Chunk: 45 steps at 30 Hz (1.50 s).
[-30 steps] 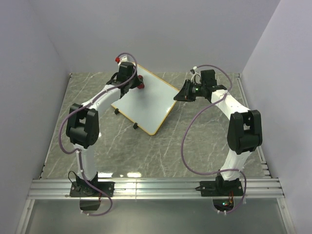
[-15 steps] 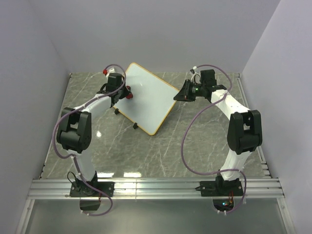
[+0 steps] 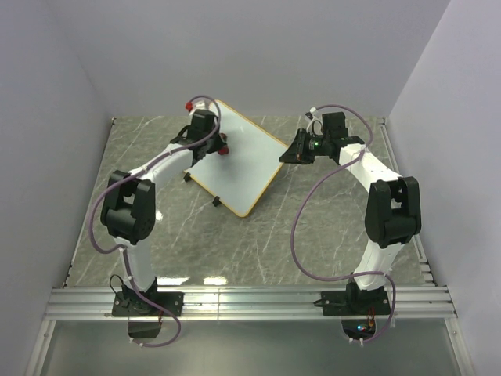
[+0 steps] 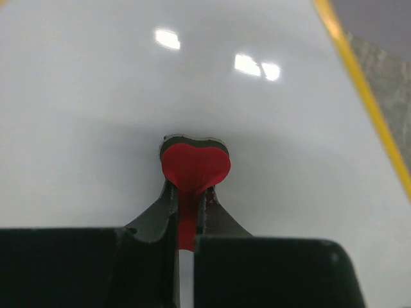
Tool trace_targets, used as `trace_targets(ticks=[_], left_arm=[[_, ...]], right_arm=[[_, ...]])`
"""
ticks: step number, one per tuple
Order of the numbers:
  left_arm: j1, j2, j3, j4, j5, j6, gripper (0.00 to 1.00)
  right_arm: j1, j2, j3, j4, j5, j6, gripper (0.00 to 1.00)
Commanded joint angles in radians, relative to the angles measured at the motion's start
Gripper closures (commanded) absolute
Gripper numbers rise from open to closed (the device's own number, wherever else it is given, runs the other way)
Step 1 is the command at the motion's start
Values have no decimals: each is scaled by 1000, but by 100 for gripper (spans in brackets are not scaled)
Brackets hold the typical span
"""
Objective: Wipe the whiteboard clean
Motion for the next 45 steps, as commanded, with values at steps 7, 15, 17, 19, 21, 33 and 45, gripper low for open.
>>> trace_targets(ticks=[7,15,17,19,21,33,45], left_arm=[[-79,-72,5,-146,77,-4,100],[-79,-192,-58,-184,51,16,100],[-79,-207,-56,-193,45,21,100],[-79,-215,-51,-208,42,28,100],[-79,-227,-41,-222,41,33,100],[-76,-378,-57,-440,-109,107,100],[-78,-631,-582,-436,-52,-27,80]], right_arm=[[1,6,29,-2,95,-39,100],[0,-16,67,3,103,-14,59],[0,-36,80,14,110,-5,42],[1,-56,101,14,112,1,32],[0,-68,115,14,115,9,27],[-19,-276,106,-2,208,6,24],[-30,-634,-268,12,268,47,24]])
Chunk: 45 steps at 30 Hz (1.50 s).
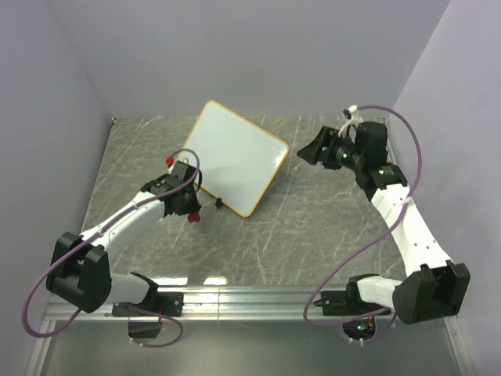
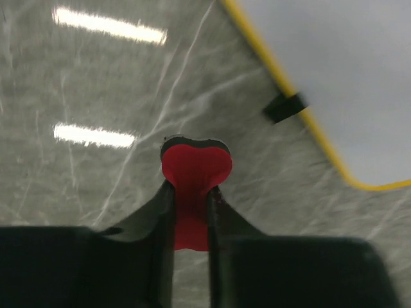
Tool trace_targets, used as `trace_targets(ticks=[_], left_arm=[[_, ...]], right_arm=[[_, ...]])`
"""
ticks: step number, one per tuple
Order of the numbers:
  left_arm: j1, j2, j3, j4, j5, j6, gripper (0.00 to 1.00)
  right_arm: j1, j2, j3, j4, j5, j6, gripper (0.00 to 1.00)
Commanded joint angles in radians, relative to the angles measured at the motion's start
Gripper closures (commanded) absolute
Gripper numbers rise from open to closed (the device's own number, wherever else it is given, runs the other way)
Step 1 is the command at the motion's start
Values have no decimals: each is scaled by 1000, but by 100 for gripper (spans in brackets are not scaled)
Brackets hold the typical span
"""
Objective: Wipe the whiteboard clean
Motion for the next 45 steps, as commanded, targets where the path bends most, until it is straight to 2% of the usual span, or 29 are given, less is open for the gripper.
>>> trace_targets(ticks=[1,3,6,7,10,11,12,17,21,28,32,39,44,45], left_arm=[[1,-44,-89,25,41,-61,70],[1,-41,-121,36,44,-77,63],[1,-40,-158,46,33,-90,47],[1,-49,-157,48,33,-90,35],[0,-78,-135,30,18,-100,7],[-2,-87,-128,4,7,-103,6],[-2,-95,-121,-10,-8,-103,1],[-2,-138,-63,-75,-45,-89,0],[-8,-152,61,-179,-56,-84,5],[-48,-254,346,-331,-85,-66,6],[-49,-268,448,-397,-91,-55,0],[-49,-282,622,-521,-116,-86,0],[-49,-313,641,-530,-90,-106,0],[-49,-332,626,-498,-38,-94,1]], right_arm=[[-1,-69,-68,1,32,23,24],[-1,-118,-100,-6,44,26,24],[-3,-187,-143,-17,58,35,24],[-1,-207,-156,-20,61,40,24],[-1,-284,-196,-45,64,34,23],[-3,-301,-200,-59,67,26,23],[-3,-336,-206,-72,69,20,22],[-1,-422,-203,-171,56,-30,21],[-1,-537,-205,-243,30,-24,21],[-3,-817,-283,-332,-66,166,21],[-3,-977,-355,-381,-63,223,21],[-1,-1045,-295,-520,-68,166,20],[-3,-1065,-245,-588,-63,137,20],[-1,-1068,-237,-603,-62,137,20]])
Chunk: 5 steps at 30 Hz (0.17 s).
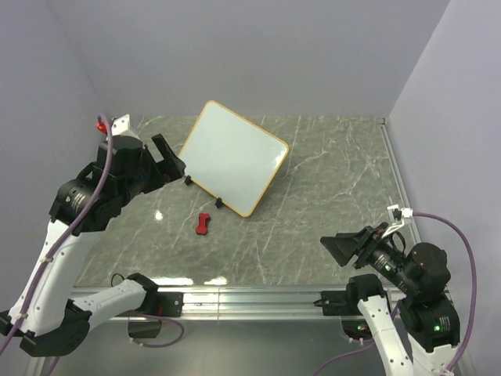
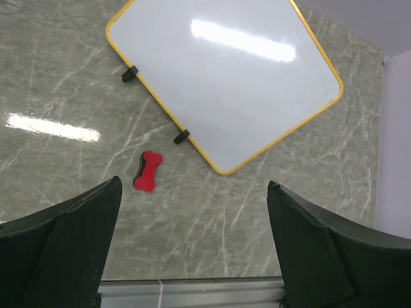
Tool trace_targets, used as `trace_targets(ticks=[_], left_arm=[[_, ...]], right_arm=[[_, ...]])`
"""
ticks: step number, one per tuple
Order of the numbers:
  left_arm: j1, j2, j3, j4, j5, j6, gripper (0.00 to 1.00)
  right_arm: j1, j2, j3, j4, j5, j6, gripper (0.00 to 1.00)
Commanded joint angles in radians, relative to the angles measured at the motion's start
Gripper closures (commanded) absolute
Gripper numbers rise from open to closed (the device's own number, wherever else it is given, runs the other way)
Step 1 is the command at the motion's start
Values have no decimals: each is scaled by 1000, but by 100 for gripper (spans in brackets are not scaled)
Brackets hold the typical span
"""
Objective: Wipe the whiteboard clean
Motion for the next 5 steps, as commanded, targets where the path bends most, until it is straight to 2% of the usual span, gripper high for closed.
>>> trace_targets(ticks=[1,5], left_arm=[[-2,-48,7,12,80,24,3],[-2,-74,22,23,82,31,0]], right_arm=[[-1,-23,65,-53,-12,-26,20],[-3,-49,101,-88,-16,-12,19]])
